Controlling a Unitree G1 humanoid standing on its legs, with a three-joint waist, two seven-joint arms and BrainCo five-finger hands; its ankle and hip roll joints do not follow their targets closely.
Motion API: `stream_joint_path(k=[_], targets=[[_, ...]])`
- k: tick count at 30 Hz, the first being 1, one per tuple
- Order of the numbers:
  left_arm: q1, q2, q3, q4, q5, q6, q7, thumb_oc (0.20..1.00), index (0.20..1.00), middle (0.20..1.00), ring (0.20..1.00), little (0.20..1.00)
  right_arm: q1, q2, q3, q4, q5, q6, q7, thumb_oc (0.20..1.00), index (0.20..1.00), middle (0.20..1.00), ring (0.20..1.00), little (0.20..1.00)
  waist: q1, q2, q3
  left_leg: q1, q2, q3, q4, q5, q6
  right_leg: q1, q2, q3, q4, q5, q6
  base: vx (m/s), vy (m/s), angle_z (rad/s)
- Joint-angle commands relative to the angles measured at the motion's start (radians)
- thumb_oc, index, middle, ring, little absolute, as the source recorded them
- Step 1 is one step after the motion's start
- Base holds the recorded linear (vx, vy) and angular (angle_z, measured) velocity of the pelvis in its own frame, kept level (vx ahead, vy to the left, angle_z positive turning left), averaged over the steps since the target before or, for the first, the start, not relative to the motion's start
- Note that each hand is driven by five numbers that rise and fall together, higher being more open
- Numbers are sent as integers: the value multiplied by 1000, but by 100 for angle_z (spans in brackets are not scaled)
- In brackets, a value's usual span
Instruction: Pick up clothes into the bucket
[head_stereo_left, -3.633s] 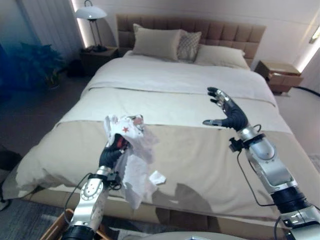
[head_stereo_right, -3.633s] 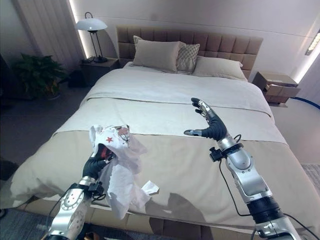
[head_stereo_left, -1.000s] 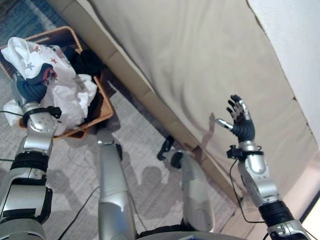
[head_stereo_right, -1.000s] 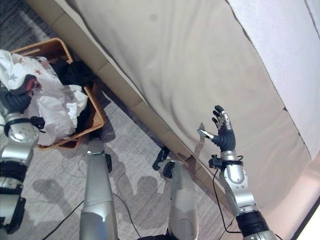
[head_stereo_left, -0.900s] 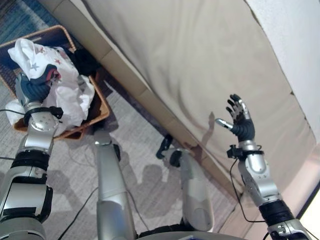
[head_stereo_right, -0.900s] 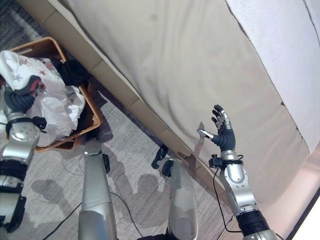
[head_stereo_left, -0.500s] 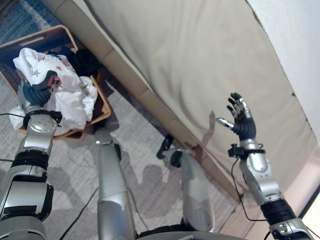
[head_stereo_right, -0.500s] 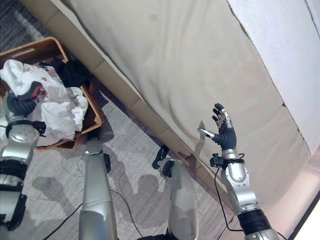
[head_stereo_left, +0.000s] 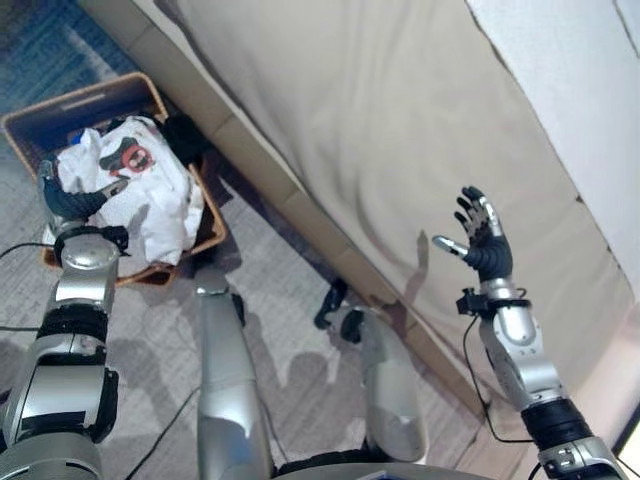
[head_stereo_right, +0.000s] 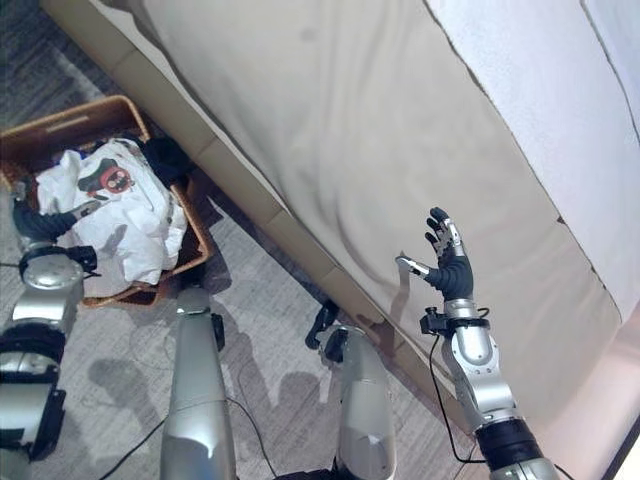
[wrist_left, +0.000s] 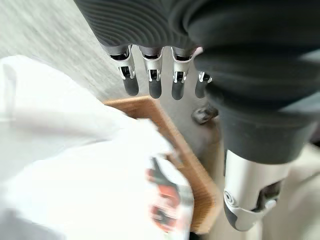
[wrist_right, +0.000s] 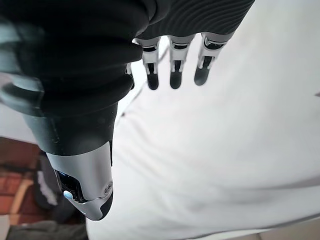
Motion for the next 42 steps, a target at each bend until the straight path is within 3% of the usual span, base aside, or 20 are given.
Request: stream_joint_path(k=[1,12,14,19,27,29,30,38,42], targets=[[-9,9,46,-74,-22,-82,27,1000,1000,1000,1000,1000,-6,28,-91,-31,23,-23,-24,1000,1000,1000,1000,1000,47,-45,32,58,-12,20,128,-206,47,24,-29,46,-134,199,54,-4,8,-4],[182,-158,119,-368,-77,-184,-9,1000,1000,1000,1000,1000,9,45,-153,5,-9,2,-38,1000,1000,1000,1000,1000,96,15,30,260,-12,63,-19,-161,36,205,-40,41,-254,246,65,14,4,-1],[231,-202,101,-457,-94,-232,-66,1000,1000,1000,1000,1000,18,45,-160,18,-14,6,-30,1000,1000,1000,1000,1000,99,33,2,324,-10,80,-59,-153,32,264,-48,44,-293,269,71,68,33,-7],[319,-280,38,-568,-175,-264,-210,1000,1000,1000,1000,1000,46,46,-150,25,-21,28,18,1000,1000,1000,1000,1000,95,49,-73,465,-3,130,-145,-114,35,382,-49,50,-407,325,64,72,27,-15],[442,-346,-42,-631,-274,-232,-396,1000,1000,1000,1000,1000,68,65,-96,32,-83,80,85,1000,1000,1000,1000,1000,62,71,-211,705,7,232,-270,-110,34,524,-29,110,-528,362,77,110,-7,-30],[442,-346,-42,-631,-274,-232,-397,1000,1000,1000,1000,1000,68,65,-96,32,-83,80,85,1000,1000,1000,1000,1000,62,69,-213,705,4,234,-276,-104,36,522,-31,111,-531,366,77,72,-4,-39],[505,-357,-64,-651,-279,-211,-451,1000,1000,1000,1000,1000,103,70,-88,39,-98,95,120,1000,1000,1000,1000,1000,48,83,-257,787,8,266,-303,-114,37,563,-19,140,-548,358,79,123,-2,-30],[606,-381,-128,-643,-252,-167,-520,1000,1000,1000,1000,1000,210,123,-114,86,-145,113,113,1000,1000,1000,1000,1000,-14,109,-355,935,27,354,-411,-95,22,623,14,192,-607,345,83,87,-26,-37],[647,-395,-162,-610,-237,-152,-535,1000,1000,1000,1000,1000,214,170,-98,124,-80,105,96,1000,1000,1000,1000,1000,-43,115,-371,979,45,398,-406,-104,18,628,36,241,-615,339,78,30,-20,-37]])
